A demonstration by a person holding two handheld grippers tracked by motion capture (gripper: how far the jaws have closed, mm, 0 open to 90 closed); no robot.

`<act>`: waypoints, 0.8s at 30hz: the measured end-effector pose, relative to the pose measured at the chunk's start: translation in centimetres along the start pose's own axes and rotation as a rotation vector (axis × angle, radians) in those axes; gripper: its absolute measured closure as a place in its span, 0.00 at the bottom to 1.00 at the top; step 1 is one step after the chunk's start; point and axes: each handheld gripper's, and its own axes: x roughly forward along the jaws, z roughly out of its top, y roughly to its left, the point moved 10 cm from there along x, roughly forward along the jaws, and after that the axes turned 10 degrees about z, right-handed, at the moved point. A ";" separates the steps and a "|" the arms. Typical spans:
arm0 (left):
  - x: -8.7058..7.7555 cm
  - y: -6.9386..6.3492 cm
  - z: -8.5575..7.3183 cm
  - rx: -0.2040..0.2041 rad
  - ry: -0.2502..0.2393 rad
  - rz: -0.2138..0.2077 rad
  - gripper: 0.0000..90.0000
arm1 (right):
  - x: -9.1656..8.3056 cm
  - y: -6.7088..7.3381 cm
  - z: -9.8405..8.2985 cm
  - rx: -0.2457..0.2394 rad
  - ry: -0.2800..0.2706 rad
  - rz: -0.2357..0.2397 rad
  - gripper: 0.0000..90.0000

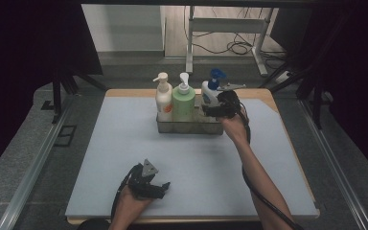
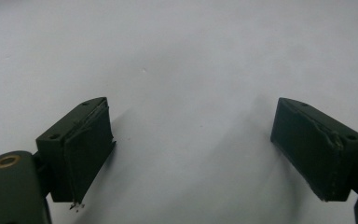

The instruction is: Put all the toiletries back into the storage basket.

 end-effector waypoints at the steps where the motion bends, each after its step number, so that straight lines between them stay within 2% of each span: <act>1: 0.0 0.0 0.0 0.000 0.000 0.000 0.14 | -0.1 0.0 -0.1 -0.003 0.002 0.002 0.15; 7: 0.0 0.0 0.0 0.000 0.000 0.000 0.14 | -0.8 0.1 -1.1 -0.021 0.021 0.021 0.15; 15: 0.0 0.0 0.0 0.000 0.000 0.000 0.14 | -2.1 -0.1 -2.6 -0.015 0.048 0.053 0.16; 19: 0.0 0.0 0.0 -0.001 0.000 -0.001 0.14 | -2.9 -0.6 -3.4 -0.009 0.067 0.057 0.23; 24: 0.0 0.0 0.0 0.001 0.002 0.000 0.14 | -3.8 -1.5 -4.5 0.016 0.081 0.061 0.37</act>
